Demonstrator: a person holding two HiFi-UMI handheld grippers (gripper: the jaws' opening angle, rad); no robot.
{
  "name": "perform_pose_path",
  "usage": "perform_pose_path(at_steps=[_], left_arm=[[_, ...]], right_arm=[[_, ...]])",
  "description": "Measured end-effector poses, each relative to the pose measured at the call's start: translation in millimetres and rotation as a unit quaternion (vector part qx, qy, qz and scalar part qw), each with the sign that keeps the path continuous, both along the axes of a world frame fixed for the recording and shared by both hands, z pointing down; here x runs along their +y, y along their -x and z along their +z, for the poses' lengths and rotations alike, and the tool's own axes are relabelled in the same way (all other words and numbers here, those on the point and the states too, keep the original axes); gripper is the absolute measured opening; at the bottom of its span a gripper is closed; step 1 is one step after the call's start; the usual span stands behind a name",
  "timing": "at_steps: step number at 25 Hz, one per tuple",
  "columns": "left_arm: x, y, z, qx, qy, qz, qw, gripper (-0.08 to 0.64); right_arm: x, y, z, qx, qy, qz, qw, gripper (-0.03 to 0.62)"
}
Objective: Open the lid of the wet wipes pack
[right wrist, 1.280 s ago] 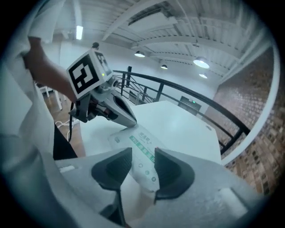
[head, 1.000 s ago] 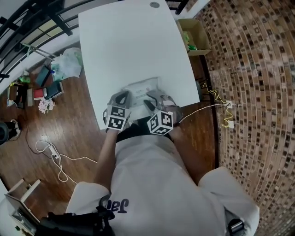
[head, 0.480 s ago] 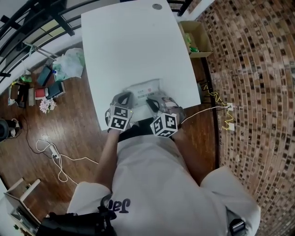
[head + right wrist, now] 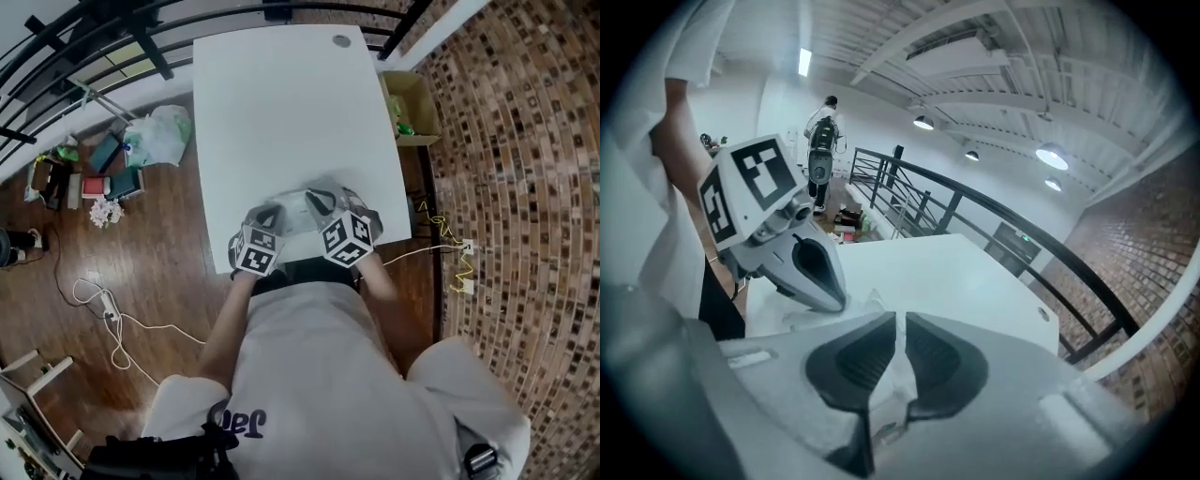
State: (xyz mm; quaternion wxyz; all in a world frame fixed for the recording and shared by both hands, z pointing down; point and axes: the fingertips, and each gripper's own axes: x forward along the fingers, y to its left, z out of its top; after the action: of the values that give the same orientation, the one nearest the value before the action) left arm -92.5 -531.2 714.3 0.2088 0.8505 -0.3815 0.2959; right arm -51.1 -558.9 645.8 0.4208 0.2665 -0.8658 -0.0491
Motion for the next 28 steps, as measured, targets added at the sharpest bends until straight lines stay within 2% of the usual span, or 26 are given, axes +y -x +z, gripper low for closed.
perform_pose_path(at_steps=[4, 9, 13, 14, 20, 23, 26, 28], left_arm=[[-5, 4, -4, 0.017, 0.022, -0.02, 0.9994, 0.015], [-6, 8, -3, 0.024, 0.034, -0.024, 0.9988, 0.015], [-6, 11, -3, 0.031, 0.043, -0.028, 0.9982, 0.015], [-6, 11, -2, 0.032, 0.043, -0.029, 0.9981, 0.015], [-7, 14, 0, 0.038, 0.043, -0.032, 0.9978, 0.015], [-8, 14, -3, 0.037, 0.031, -0.033, 0.9983, 0.015], [-11, 17, -22, 0.05, -0.015, -0.041, 0.9978, 0.015], [-15, 24, -40, 0.063, -0.041, -0.06, 0.9954, 0.015]], right_arm=[[-25, 10, 10, 0.009, 0.037, 0.001, 0.999, 0.023], [-46, 17, 31, 0.013, 0.092, 0.008, 0.996, 0.026], [-55, 18, 52, 0.017, 0.147, 0.024, 0.989, 0.026], [-54, 19, 59, 0.026, 0.158, 0.022, 0.987, -0.008], [-33, 28, 87, 0.064, 0.23, 0.0, 0.971, -0.009], [-34, 31, 83, 0.061, 0.217, 0.01, 0.974, -0.009], [-38, 26, 66, 0.036, 0.161, 0.038, 0.986, -0.008], [-33, 24, 43, 0.005, 0.131, 0.061, 0.989, -0.008]])
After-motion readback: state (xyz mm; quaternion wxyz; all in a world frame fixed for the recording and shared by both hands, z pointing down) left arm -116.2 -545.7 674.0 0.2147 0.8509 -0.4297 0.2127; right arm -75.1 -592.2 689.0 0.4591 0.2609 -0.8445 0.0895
